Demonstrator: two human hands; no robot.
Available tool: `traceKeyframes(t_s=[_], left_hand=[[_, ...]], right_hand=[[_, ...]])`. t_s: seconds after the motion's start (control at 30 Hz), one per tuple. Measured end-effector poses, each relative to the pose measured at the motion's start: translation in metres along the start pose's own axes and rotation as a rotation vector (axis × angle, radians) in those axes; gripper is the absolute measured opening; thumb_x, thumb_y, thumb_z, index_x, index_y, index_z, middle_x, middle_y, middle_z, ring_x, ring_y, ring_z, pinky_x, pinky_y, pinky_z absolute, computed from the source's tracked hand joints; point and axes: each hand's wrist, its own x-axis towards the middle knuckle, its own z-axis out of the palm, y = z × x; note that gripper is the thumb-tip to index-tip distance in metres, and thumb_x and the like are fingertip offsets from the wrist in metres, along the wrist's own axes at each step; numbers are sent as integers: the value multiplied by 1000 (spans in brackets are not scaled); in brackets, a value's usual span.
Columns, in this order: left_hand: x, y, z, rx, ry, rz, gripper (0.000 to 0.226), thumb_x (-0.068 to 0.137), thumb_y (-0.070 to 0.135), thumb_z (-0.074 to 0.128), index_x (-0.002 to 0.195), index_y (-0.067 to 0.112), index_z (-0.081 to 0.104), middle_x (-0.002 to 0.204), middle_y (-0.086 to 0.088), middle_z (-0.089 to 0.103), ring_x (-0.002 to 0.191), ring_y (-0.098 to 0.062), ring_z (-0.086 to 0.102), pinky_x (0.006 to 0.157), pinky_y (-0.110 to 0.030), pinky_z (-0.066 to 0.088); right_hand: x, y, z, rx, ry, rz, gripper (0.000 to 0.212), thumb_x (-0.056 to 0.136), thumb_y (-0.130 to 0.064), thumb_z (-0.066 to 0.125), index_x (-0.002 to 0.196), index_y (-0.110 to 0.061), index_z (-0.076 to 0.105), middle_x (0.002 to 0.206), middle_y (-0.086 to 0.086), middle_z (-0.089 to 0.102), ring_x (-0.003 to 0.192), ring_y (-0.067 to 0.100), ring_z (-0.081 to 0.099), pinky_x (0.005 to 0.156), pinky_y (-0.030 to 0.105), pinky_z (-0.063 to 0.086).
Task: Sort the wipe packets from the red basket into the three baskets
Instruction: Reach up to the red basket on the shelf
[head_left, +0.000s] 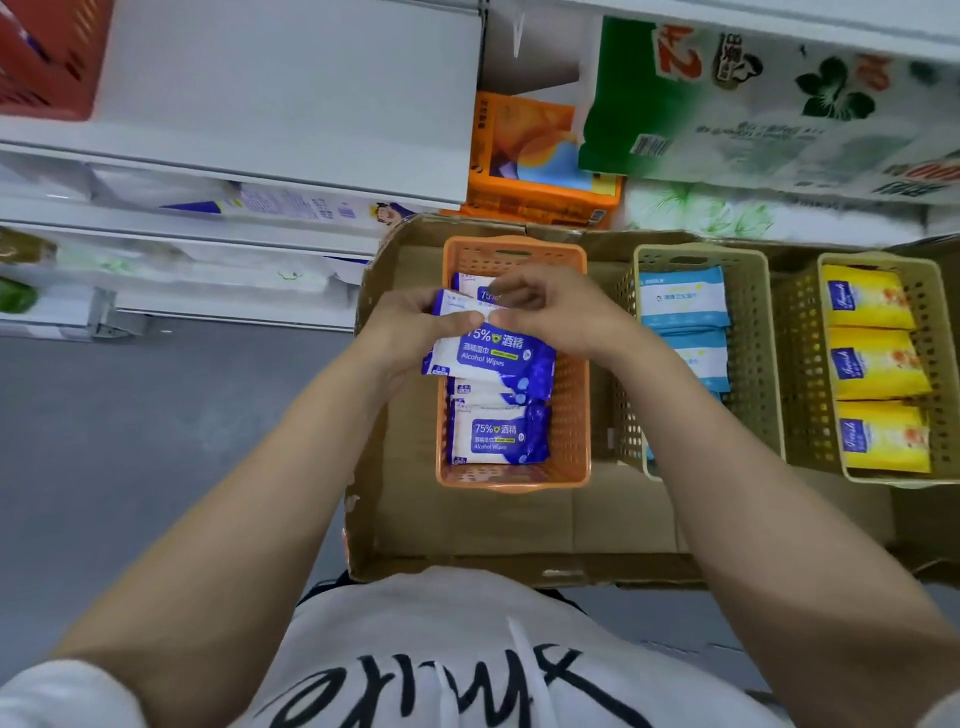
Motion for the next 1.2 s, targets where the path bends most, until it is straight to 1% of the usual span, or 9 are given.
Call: traceKeyframes(t_s=[0.1, 0.17, 0.27, 0.37, 0.5, 0.63, 0.87, 1.0, 1.2], left_hand=[[11, -6, 10, -35, 68, 9, 32, 84, 22, 76, 113, 15, 65, 105, -3, 73, 83, -13, 74, 62, -24, 57], [16, -14, 16, -38, 174, 22, 38, 86, 25, 75, 120, 16, 60, 107, 2, 69, 86, -9, 71, 65, -23, 55], [20, -22, 25, 41, 308, 52, 46, 88, 29, 73, 127, 23, 51, 103, 7, 64, 90, -9, 68, 72, -29, 57], [25, -30, 25, 65, 410, 37, 49, 89, 29, 72, 132, 24, 49, 117, 0, 61, 98, -15, 66, 73, -30, 58], [21, -50, 14, 3, 306, -45, 42, 90, 26, 71, 129, 22, 56, 112, -1, 66, 96, -14, 68, 63, -25, 54], [11, -68, 12, -73, 243, -50, 40, 92, 23, 69, 130, 24, 57, 105, -3, 69, 92, -13, 71, 54, -18, 52], [13, -73, 9, -118, 205, -37, 39, 91, 23, 68, 129, 27, 58, 107, -6, 70, 100, -18, 71, 72, -31, 57], [12, -77, 10, -123, 214, -41, 40, 91, 24, 68, 130, 28, 57, 109, -7, 68, 101, -19, 70, 76, -35, 58], [13, -76, 14, -92, 248, -41, 42, 92, 24, 67, 133, 29, 56, 109, -4, 68, 100, -17, 70, 76, -36, 60]], right_hand=[[5, 10, -8, -18, -25, 65, 20, 88, -24, 73, 106, -19, 68, 101, -2, 71, 95, 15, 70, 79, 31, 58], [5, 24, -10, -128, 9, 120, 21, 87, -24, 75, 106, -16, 70, 102, 0, 72, 95, 15, 69, 85, 33, 57], [3, 44, 3, -283, -69, 144, 24, 86, -25, 75, 109, -18, 72, 101, -2, 70, 94, 13, 66, 84, 30, 55], [4, 60, 28, -376, -182, 134, 23, 87, -27, 74, 110, -20, 72, 104, -4, 70, 95, 12, 65, 80, 26, 52], [7, 77, 56, -400, -193, 135, 26, 87, -26, 75, 111, -19, 72, 109, -3, 70, 95, 12, 63, 86, 29, 53], [5, 90, 74, -405, -149, 129, 29, 88, -29, 73, 115, -19, 69, 120, -1, 68, 109, 16, 63, 91, 35, 56], [4, 97, 80, -534, -110, 69, 43, 86, -33, 75, 126, -24, 63, 131, -2, 61, 118, 15, 57, 91, 35, 55], [4, 98, 89, -659, -71, 29, 48, 84, -35, 75, 128, -27, 59, 130, 1, 58, 120, 19, 54, 92, 37, 53], [2, 103, 100, -823, 9, -17, 47, 85, -37, 73, 125, -19, 55, 126, 4, 59, 119, 22, 52, 89, 38, 53]])
